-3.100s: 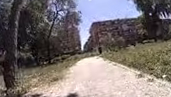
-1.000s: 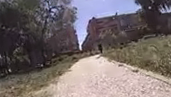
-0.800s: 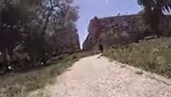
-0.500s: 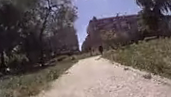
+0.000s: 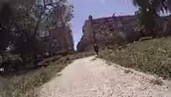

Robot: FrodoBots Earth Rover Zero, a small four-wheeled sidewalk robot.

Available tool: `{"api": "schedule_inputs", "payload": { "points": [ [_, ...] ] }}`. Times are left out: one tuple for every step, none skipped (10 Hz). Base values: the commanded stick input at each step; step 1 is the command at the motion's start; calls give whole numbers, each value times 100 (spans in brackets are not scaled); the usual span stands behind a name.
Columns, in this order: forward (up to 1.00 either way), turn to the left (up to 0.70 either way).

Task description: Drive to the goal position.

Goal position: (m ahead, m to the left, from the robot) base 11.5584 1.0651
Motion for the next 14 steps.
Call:
{"api": "schedule_inputs", "payload": {
  "points": [
    [85,0],
    [85,0],
    [85,0],
    [85,0],
    [85,0],
    [85,0],
    [85,0],
    [85,0],
    [85,0],
    [85,0],
    [85,0],
    [85,0],
    [85,0],
    [85,0]
  ]
}}
